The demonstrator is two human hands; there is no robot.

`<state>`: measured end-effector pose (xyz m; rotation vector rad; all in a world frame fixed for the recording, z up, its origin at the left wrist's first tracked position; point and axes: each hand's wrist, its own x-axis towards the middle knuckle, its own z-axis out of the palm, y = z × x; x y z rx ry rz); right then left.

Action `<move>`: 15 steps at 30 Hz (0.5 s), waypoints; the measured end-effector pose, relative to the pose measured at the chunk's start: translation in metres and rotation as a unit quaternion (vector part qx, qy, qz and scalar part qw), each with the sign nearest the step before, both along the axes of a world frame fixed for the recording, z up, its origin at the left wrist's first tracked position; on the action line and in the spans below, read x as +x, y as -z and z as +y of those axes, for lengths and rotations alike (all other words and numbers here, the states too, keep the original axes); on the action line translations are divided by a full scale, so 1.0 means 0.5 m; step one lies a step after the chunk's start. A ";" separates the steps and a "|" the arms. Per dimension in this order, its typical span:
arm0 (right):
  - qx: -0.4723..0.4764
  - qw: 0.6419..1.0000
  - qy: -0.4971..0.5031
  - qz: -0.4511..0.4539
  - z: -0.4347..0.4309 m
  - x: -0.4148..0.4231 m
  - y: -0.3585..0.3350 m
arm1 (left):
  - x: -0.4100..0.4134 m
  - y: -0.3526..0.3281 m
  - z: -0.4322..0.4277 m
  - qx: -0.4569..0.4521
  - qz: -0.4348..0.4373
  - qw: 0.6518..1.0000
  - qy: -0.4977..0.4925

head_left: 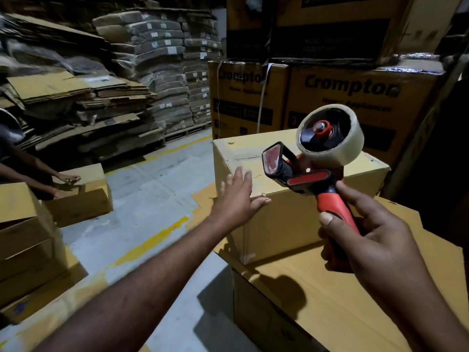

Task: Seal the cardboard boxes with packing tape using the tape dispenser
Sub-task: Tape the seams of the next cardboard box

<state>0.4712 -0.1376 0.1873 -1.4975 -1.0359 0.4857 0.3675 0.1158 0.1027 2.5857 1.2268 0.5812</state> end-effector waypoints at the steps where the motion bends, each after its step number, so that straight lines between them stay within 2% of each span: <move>1: 0.011 1.000 -0.004 0.007 0.007 0.002 0.000 | 0.001 0.006 -0.009 -0.058 -0.061 0.996 0.001; 4: 0.049 0.996 -0.034 0.066 0.045 0.007 0.007 | -0.007 0.019 -0.023 -0.145 -0.175 0.972 0.054; 7: 0.065 0.988 -0.079 0.117 0.109 0.019 0.017 | -0.035 0.031 -0.012 -0.176 -0.211 0.958 0.086; 10: 0.070 0.988 -0.091 0.101 0.194 0.031 0.027 | -0.059 0.064 0.015 -0.147 -0.212 0.961 0.101; 15: 0.091 0.990 -0.088 0.056 0.334 0.034 0.035 | -0.075 0.095 0.027 -0.145 -0.368 0.916 0.065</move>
